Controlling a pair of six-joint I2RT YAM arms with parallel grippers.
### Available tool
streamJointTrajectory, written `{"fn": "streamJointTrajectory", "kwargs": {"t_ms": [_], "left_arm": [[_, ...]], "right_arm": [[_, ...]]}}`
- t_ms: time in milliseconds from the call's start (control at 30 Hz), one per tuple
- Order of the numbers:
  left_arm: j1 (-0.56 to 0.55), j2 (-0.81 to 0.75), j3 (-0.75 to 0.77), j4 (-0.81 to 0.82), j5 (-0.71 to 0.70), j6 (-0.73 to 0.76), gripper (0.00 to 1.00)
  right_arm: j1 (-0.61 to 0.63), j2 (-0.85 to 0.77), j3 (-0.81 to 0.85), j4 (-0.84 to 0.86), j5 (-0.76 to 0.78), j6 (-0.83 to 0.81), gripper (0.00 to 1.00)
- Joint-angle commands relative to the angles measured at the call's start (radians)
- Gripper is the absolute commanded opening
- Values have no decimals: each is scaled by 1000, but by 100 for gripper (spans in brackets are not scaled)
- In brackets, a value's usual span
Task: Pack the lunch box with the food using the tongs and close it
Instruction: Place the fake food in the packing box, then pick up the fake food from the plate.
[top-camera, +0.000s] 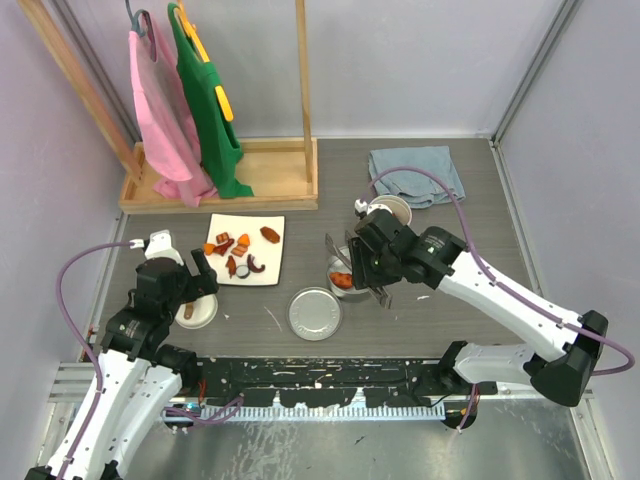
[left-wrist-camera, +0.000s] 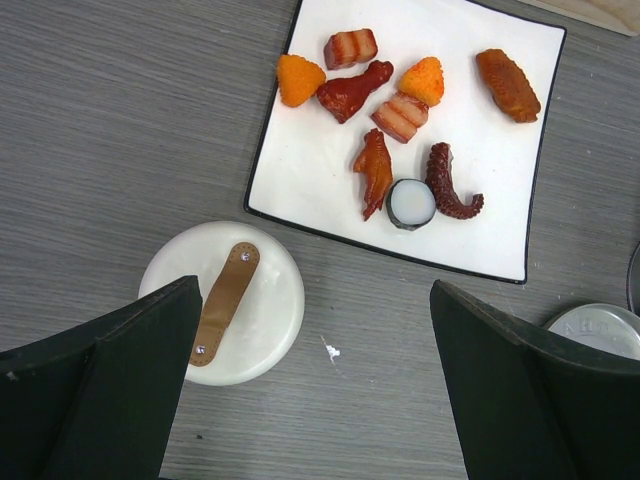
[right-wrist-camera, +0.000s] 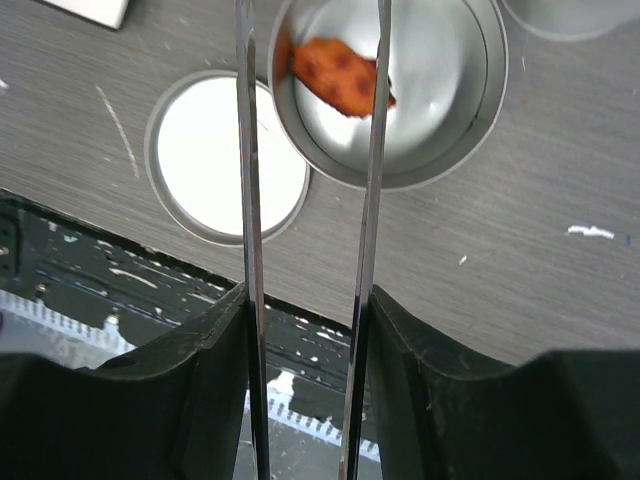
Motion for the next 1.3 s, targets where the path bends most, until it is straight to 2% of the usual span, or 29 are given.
{"fn": "streamJointTrajectory", "kwargs": {"t_ms": [0,233,467,667,1067,1267], "left_arm": [[7,-3,18,33,6,-2,98],[7,-10,17,33,3,-2,98],[6,-14,16,31,-3,-4,98],[7,-11,16,32,-1,-3,98],[8,-14,15,32,0,-3,98],[8,-15,16,32,-1,-4,98]], "right_arm": [[-3,4,95,60,18,-41,51],[-1,126,168,137,-102,-73,50],[20,237,228,176,-141,-115,50],[74,363,325,188,-82,-159,50],[78,662,576,94,36,-311,50],[78,739,655,82,51,-349,50]]}}
